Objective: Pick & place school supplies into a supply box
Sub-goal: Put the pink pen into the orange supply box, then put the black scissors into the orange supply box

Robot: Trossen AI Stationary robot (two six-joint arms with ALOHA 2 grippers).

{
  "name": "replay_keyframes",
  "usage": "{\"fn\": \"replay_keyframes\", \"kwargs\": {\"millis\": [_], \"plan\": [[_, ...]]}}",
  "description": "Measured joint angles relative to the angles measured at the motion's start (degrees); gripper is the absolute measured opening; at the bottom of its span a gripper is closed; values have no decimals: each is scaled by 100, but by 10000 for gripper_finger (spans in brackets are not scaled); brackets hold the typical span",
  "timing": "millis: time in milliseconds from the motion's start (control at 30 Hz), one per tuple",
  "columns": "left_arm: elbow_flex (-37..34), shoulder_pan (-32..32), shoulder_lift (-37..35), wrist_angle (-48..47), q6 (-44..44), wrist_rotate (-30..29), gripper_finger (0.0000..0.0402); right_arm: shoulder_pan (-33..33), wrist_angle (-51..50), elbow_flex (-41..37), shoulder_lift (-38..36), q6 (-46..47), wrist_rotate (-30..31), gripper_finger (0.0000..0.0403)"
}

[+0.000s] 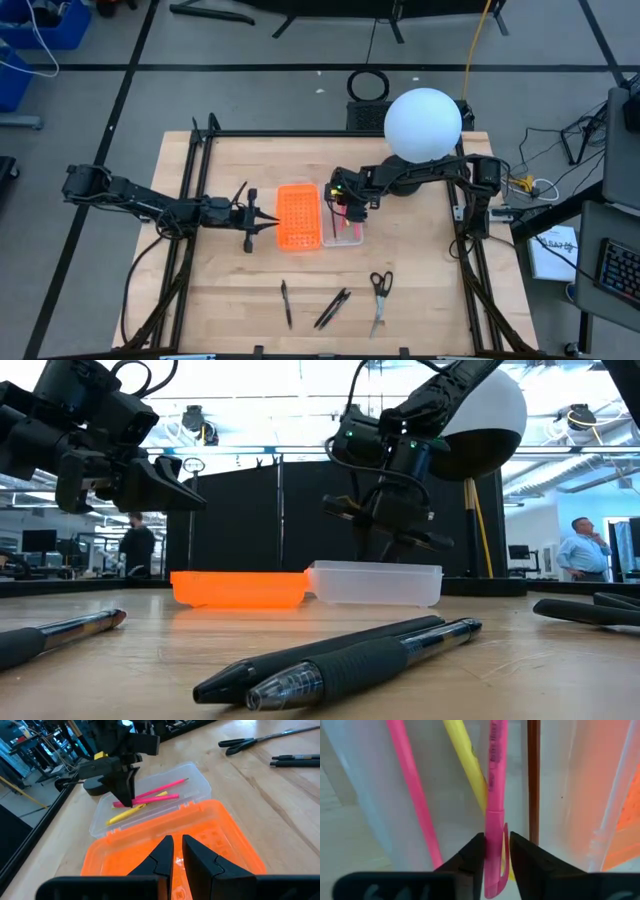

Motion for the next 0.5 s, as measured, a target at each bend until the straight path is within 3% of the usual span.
{"fn": "replay_keyframes", "kwargs": {"millis": [267,500], "plan": [[0,0,0,0,-15,2,49,26,167,-80,0,9,13,149],[0,0,0,2,-20,4,49,35,501,-80,0,11,219,175]]}}
